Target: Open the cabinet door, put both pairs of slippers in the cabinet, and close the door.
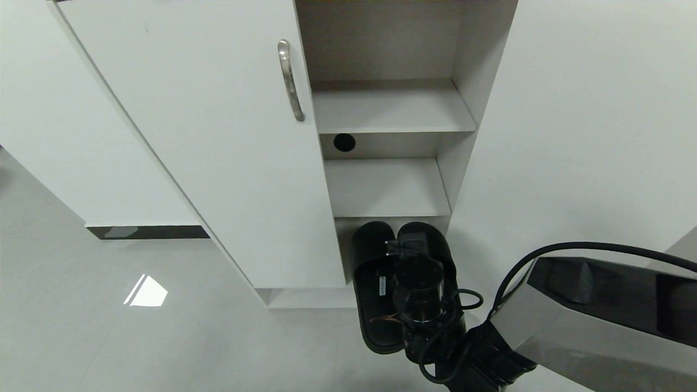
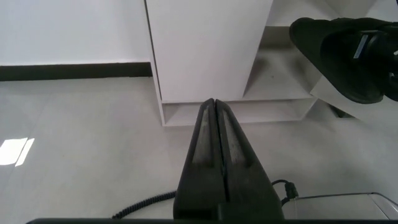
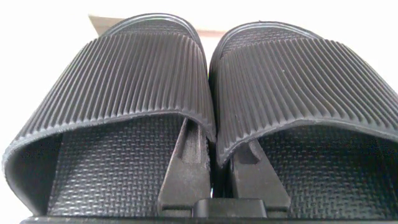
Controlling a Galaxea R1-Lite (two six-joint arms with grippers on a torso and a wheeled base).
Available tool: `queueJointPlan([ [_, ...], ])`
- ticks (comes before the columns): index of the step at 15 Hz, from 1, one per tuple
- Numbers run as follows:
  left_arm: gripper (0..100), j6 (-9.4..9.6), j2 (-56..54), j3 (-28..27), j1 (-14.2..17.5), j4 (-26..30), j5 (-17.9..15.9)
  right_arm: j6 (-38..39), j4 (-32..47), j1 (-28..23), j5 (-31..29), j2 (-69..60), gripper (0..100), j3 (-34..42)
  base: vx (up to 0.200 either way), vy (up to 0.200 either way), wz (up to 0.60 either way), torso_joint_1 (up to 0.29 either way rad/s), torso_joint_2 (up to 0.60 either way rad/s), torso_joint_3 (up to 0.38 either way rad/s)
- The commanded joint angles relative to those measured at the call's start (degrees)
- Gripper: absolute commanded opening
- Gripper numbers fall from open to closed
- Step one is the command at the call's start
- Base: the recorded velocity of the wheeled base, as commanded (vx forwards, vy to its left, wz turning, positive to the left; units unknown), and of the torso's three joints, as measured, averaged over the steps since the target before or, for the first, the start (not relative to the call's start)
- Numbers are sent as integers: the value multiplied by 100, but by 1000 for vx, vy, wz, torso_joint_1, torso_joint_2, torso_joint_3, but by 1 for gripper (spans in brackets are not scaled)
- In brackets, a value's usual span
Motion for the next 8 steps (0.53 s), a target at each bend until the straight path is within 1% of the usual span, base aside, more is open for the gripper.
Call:
queueJointPlan([
  [1,0,-4,9,0,3,1,1,-36,-4,-16,8,48,0,-47,200,0,0,2,-2,-2],
  [5,0,-4,9,0,3,1,1,-45,-4,-113,17,83,0,-161,200,0,0,8,0,0],
  [8,0,-4,9,0,-6,1,1,-150,260,-113,26,109,0,-662,200,0,0,1,1,4],
])
